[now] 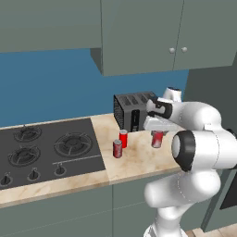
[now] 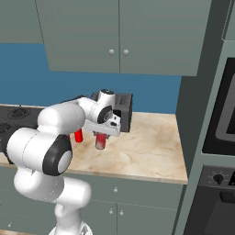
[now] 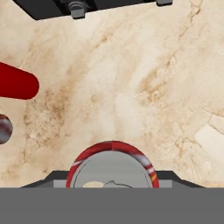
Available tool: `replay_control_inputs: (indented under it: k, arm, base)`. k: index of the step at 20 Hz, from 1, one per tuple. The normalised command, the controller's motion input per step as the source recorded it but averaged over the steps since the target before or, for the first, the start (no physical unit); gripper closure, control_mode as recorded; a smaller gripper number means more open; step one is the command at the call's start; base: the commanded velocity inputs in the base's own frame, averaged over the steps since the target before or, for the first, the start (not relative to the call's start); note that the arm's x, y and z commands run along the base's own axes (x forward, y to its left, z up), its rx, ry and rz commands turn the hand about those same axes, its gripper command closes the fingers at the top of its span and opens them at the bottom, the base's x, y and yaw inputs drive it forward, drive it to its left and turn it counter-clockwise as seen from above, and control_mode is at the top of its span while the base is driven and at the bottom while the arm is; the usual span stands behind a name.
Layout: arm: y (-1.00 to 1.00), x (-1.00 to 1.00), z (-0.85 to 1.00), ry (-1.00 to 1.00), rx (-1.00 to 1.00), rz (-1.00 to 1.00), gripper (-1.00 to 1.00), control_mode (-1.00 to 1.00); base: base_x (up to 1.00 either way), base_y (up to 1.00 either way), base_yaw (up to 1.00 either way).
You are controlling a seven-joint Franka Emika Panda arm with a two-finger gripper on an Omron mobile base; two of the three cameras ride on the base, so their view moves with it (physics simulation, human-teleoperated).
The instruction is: Four empty soda cans are scattered around the kitchen. Gather all the cans and cluster them next to the stove for recycling.
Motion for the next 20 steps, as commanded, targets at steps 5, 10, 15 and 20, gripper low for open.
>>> replay_control_inputs:
  k: [5, 10, 15, 20]
  arm:
    - [0.19, 0.00, -0.01, 0.00, -0.07, 0.00, 1.00, -1.00]
    - [0.16, 0.00, -0.05, 0.00, -0.02, 0.00, 1.00, -1.00]
    - [0.19, 0.00, -0.07, 0.00, 0.00, 0.00, 1.00, -1.00]
    - [0.21, 0.00, -0.12, 0.00, 0.00, 0.00, 1.00, -1.00]
  base:
    - [0.00, 0.00, 0.00]
    - [0.00, 0.00, 0.00]
    - [0.00, 0.00, 0.00]
    - [0.00, 0.00, 0.00]
